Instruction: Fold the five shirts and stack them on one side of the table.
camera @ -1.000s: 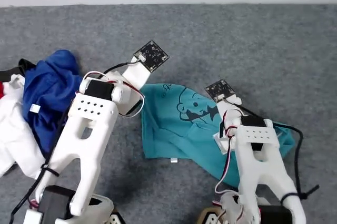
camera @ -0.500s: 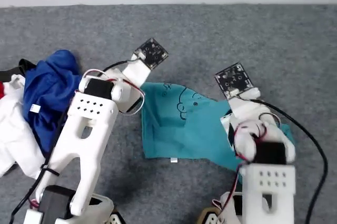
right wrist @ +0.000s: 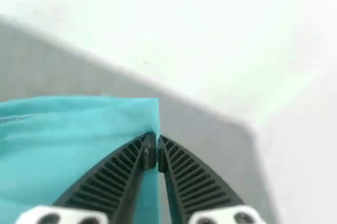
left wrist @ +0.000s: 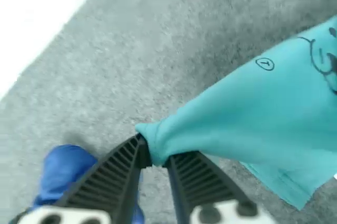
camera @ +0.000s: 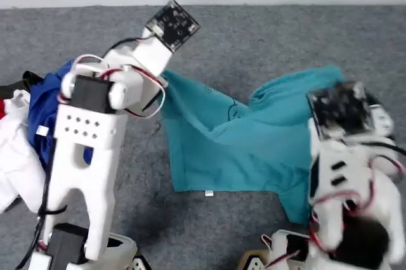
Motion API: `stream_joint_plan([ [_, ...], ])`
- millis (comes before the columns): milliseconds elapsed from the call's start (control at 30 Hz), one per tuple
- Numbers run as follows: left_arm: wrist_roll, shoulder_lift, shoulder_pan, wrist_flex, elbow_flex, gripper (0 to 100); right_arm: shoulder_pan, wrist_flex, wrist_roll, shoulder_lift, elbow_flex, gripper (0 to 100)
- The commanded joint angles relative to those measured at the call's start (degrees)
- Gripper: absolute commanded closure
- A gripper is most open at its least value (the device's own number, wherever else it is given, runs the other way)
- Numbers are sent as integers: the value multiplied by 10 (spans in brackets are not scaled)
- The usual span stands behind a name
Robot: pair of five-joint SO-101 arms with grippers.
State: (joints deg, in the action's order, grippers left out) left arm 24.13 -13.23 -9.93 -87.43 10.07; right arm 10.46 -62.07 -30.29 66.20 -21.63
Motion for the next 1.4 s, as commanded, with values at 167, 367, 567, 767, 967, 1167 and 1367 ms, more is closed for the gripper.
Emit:
stream_joint_plan([
  [167,-6,-9,6,-133,275,985,73,-30,-3,15,160,991],
  [367,-6,-67,2,-131,291,985,89,-64,24,55,247,991],
  [567,-6,-182,2,-131,291,985,167,-56,32,109,265,991],
  [767,-6,-251,5,-131,290,985,235,-25,76,148,265,991],
  [967,-6,-249,6,-129,290,985,276,9,84,148,265,991],
  [1167,-6,-207,6,-105,291,985,318,102,84,95,266,991],
  [1367,-5,-170,6,-57,291,985,316,89,118,-9,342,991],
])
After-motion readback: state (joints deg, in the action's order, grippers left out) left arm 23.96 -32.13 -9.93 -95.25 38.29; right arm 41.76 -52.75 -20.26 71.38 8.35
